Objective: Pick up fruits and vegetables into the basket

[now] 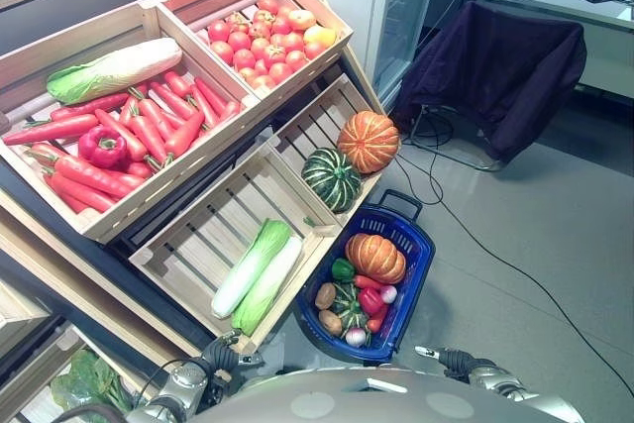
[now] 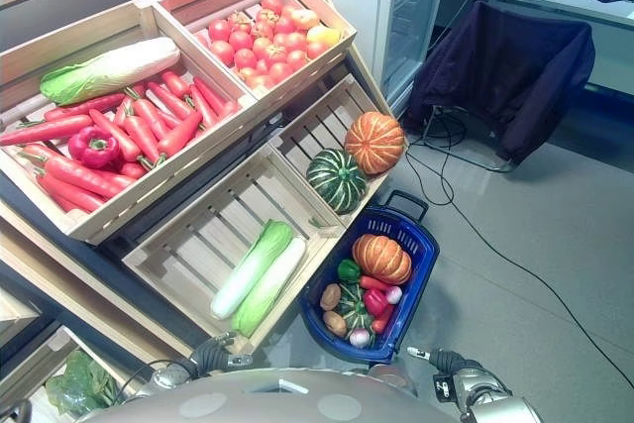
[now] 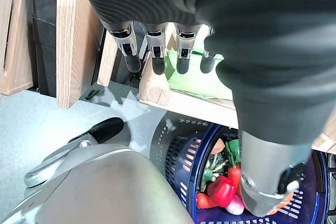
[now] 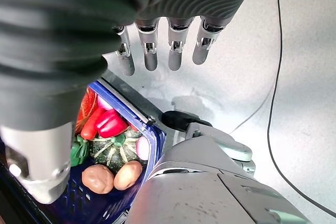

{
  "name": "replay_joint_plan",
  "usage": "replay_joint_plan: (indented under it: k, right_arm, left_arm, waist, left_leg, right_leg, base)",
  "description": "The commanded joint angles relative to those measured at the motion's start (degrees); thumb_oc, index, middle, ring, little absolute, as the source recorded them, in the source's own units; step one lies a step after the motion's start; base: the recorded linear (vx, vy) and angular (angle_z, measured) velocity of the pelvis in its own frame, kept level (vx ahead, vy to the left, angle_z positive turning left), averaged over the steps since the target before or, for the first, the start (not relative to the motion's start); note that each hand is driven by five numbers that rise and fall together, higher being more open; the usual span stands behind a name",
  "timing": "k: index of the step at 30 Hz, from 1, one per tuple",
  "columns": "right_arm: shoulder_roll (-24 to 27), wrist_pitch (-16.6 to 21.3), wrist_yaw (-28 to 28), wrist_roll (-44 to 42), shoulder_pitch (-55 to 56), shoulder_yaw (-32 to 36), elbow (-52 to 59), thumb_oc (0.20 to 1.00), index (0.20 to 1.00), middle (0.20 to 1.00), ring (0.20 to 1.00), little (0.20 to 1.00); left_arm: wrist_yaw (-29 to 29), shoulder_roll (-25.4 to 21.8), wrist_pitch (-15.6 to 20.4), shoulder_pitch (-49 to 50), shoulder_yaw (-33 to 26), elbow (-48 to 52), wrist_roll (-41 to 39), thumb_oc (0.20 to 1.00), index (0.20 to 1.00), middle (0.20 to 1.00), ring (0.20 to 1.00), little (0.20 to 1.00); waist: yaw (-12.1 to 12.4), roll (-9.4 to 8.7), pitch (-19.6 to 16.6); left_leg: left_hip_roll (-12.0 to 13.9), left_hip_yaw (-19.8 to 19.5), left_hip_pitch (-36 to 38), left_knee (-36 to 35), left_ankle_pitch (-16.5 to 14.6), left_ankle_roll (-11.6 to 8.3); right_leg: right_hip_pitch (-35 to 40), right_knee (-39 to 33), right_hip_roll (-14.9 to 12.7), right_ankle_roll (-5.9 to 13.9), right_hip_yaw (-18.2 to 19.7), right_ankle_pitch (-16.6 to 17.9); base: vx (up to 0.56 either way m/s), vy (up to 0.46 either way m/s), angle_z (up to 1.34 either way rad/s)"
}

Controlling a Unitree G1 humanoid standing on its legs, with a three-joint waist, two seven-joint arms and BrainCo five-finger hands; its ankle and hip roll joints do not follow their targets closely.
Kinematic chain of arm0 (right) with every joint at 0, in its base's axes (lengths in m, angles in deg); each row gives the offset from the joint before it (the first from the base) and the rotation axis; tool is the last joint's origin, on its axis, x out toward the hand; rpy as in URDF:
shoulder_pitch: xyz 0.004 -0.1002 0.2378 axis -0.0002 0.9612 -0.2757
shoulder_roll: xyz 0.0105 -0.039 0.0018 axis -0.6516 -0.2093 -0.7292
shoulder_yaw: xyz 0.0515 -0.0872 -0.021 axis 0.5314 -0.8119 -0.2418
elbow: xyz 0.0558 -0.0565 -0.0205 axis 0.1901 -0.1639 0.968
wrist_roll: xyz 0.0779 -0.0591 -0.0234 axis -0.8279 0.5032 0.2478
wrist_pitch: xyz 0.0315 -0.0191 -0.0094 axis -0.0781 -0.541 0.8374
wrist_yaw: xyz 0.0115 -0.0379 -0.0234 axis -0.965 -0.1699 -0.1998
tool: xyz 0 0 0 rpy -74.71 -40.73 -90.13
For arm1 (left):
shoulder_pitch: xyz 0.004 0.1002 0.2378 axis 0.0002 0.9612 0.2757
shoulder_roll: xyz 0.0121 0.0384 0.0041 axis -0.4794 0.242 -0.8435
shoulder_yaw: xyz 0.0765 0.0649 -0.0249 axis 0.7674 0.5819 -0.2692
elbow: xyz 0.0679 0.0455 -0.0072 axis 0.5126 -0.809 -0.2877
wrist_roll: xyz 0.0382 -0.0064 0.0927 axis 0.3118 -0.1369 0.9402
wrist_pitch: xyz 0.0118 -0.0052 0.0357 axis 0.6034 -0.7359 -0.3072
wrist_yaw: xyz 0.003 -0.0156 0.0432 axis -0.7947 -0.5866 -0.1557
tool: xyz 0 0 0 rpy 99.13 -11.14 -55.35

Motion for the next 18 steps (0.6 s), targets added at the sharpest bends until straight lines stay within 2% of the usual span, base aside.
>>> replay_joint_plan:
  k: [1,5,18]
  right_arm:
    - [0.0,0.0,-0.1,0.8,-5.6,-0.8,-4.1,1.000,1.000,1.000,1.000,1.000]
    - [-0.1,0.0,0.0,0.9,-5.6,-0.7,-4.1,1.000,1.000,1.000,1.000,1.000]
    - [-0.1,0.0,0.0,0.5,-5.7,-0.6,-4.1,1.000,1.000,1.000,1.000,1.000]
  left_arm:
    - [-0.3,-0.6,1.2,-5.7,-0.9,-4.2,1.2,1.000,1.000,1.000,1.000,1.000]
    - [-0.7,-0.6,2.7,-5.8,-1.2,-3.9,0.1,1.000,1.000,1.000,1.000,1.000]
    - [-0.2,-0.6,1.8,-5.8,-1.1,-3.9,0.9,1.000,1.000,1.000,1.000,1.000]
  waist:
    - [0.3,-1.06,2.2]
    - [0.3,-1.10,2.2]
    - [0.4,-1.07,2.0]
  left_leg:
    - [0.0,-2.3,-1.4,0.4,-3.0,-0.24]
    - [0.0,-2.3,-1.4,0.4,-3.0,-0.27]
    - [0.0,-2.4,-1.4,0.4,-2.9,-0.22]
  right_leg:
    - [5.3,1.1,-2.4,4.51,1.6,-5.4]
    - [5.4,1.0,-2.4,4.51,1.6,-5.5]
    - [5.3,1.1,-2.4,4.51,1.6,-5.5]
  base:
    - [0.00,0.000,0.00]
    - [0.00,0.000,0.00]
    - [0.00,0.000,0.00]
